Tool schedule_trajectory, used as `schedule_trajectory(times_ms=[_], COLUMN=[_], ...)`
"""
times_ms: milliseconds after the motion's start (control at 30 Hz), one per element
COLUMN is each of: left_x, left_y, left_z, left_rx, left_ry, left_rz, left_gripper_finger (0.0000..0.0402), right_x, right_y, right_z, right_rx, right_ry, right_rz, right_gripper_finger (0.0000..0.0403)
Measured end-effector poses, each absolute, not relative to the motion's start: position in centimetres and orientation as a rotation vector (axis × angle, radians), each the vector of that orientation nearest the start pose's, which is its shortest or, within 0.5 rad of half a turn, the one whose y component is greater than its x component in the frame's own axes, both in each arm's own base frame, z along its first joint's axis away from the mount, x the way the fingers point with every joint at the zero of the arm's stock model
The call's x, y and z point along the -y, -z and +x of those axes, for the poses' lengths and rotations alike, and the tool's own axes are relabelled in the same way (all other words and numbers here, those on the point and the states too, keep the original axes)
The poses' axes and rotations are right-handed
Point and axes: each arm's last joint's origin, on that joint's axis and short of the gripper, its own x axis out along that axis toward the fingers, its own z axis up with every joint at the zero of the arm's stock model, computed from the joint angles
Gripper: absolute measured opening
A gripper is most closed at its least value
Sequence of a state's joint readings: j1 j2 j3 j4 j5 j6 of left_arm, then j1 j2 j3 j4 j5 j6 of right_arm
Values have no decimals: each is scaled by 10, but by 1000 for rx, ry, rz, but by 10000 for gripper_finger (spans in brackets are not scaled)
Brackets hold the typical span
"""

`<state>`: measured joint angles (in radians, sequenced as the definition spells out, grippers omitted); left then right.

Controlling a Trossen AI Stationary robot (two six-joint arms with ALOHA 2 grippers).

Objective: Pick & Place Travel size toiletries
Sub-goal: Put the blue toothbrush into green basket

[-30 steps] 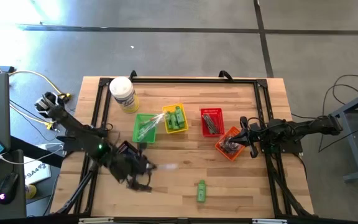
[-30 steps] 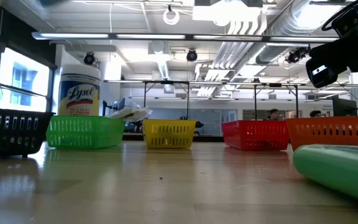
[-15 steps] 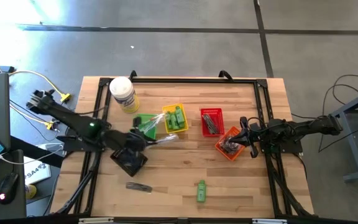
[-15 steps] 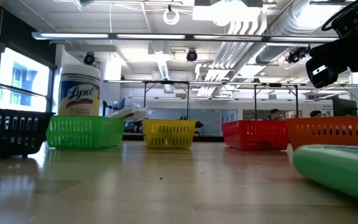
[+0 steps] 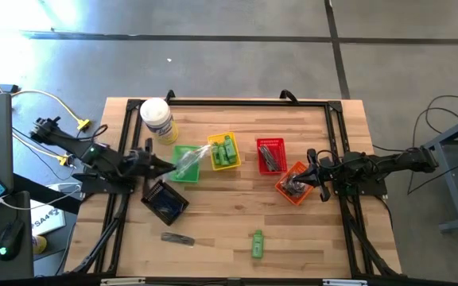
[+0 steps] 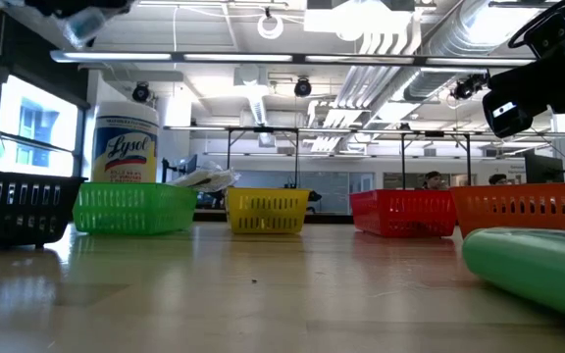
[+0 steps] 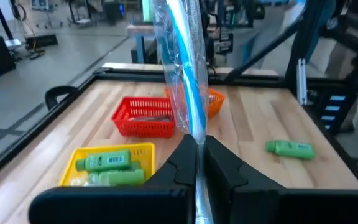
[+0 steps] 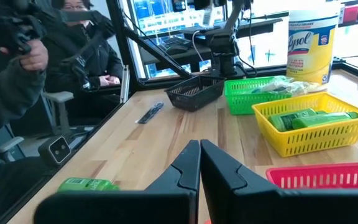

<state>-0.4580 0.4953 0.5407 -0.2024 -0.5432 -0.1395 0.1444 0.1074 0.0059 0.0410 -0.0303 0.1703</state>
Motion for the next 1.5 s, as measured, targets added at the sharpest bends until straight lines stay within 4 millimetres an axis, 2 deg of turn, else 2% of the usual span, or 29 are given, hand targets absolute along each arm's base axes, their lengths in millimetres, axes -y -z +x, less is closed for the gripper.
schedule_trajectory(times_ms=[200,433,767,1000,1500], left_x=[27,18,19,20,19], left_y=[-257,-233,-203,-195,-195], left_z=[88,71,76,78,78], left_rx=[-10,20,-59,-88,-86], left_ry=[-75,-85,-160,-167,-173], left_rz=[-99,-118,-91,-82,-84], left_gripper_finger=[6,6,6,6,10], right_x=[-16,-16,-16,-16,-15], right_y=[-161,-161,-161,-161,-161], right_z=[103,103,103,103,103], right_rx=[-74,-73,-73,-74,-73], right_ry=[-164,-164,-164,-164,-146], right_rz=[153,149,149,149,148], right_gripper_finger=[4,4,4,4,4])
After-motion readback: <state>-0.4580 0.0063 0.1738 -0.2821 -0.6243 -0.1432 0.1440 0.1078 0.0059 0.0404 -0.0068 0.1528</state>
